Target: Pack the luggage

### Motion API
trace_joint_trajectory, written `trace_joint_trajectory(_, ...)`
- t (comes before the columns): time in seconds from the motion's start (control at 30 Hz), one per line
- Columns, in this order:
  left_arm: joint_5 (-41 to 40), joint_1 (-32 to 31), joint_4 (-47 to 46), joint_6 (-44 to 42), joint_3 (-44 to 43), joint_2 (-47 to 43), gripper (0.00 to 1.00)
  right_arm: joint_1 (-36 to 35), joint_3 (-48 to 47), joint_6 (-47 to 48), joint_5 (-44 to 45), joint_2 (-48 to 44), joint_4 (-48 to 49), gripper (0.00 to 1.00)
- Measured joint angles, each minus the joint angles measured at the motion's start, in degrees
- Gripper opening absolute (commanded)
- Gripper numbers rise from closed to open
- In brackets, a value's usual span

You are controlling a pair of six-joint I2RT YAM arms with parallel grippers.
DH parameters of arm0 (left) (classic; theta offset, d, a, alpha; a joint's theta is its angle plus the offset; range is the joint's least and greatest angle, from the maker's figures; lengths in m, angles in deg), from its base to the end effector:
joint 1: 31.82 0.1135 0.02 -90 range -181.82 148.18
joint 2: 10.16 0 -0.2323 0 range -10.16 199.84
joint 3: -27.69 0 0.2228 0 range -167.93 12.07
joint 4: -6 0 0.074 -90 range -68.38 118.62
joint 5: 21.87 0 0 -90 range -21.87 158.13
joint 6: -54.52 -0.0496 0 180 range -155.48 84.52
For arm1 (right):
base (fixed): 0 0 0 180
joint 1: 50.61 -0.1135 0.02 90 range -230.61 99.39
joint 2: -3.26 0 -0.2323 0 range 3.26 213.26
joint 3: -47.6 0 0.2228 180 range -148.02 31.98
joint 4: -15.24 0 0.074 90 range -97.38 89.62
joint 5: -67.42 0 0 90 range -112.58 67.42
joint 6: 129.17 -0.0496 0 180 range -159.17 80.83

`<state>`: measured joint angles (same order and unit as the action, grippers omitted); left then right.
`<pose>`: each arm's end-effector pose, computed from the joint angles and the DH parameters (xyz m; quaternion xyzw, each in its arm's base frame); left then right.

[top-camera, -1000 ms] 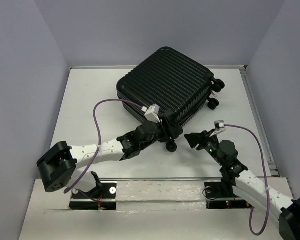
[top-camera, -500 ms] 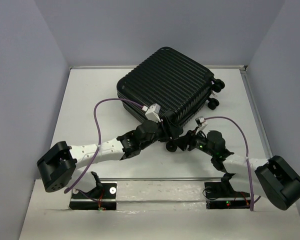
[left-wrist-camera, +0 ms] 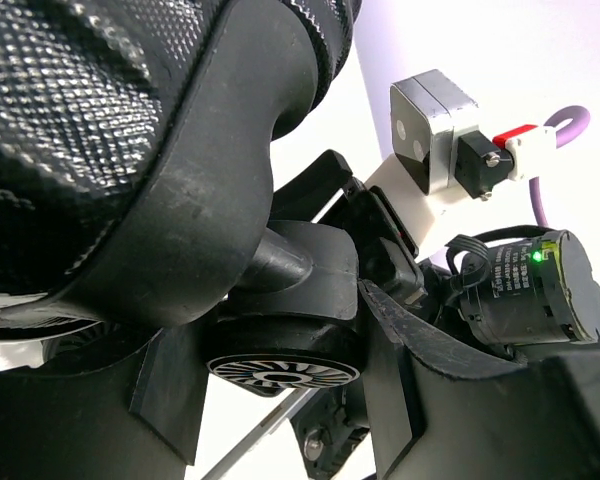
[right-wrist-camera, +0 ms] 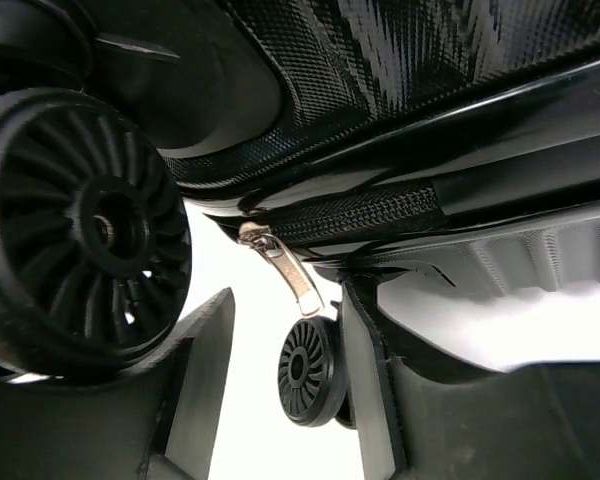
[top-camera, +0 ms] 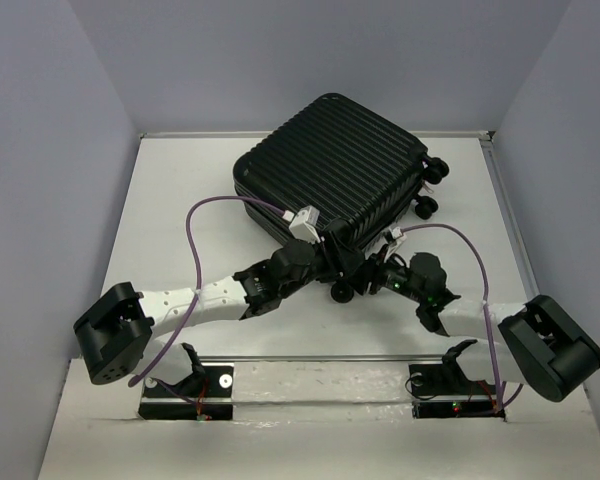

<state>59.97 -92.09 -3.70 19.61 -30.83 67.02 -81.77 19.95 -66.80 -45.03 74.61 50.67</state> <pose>0.1555 -0.2580 0.2496 -0.0119 0.7596 -0.5187 0.3922 0.1831 0.1328 0.1624 -0.1502 0.7375 0.4433 0.4869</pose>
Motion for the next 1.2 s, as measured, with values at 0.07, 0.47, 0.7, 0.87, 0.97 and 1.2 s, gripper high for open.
trace_joint_trajectory(0.07, -0.20, 0.00, -0.02, 0.00, 0.00, 0.02, 0.06, 0.02, -0.17, 0.09, -0.35, 0.74, 0.50, 0.37)
trace_joint_trajectory(0.47, -0.59, 0.00, -1.01, 0.02, 0.00, 0.02, 0.06, -0.02, -0.13, -1.22, -0.39, 0.48, 3.54, 0.07)
trace_joint_trajectory(0.7, -0.46, -0.17, -1.03, 0.11, 0.00, 0.17, 0.06, -0.04, 0.28, -2.69, 0.83, 0.28, 4.66, 0.07)
trace_joint_trajectory(0.87, -0.02, -0.37, -0.20, 0.07, -1.81, 1.64, 0.06, -2.97, 3.67, -3.69, 5.29, 0.24, 9.99, 0.07)
trace_joint_trajectory(0.97, 0.55, -0.52, 1.05, 0.13, -3.91, 3.26, 0.06, -9.99, 5.11, -2.75, 12.70, -0.26, 11.74, 0.07)
trace_joint_trajectory(1.2, 1.38, -1.27, 3.93, 1.66, -7.76, 5.68, 0.06, -23.78, 7.93, 0.63, 33.03, 0.46, 17.46, 0.07)
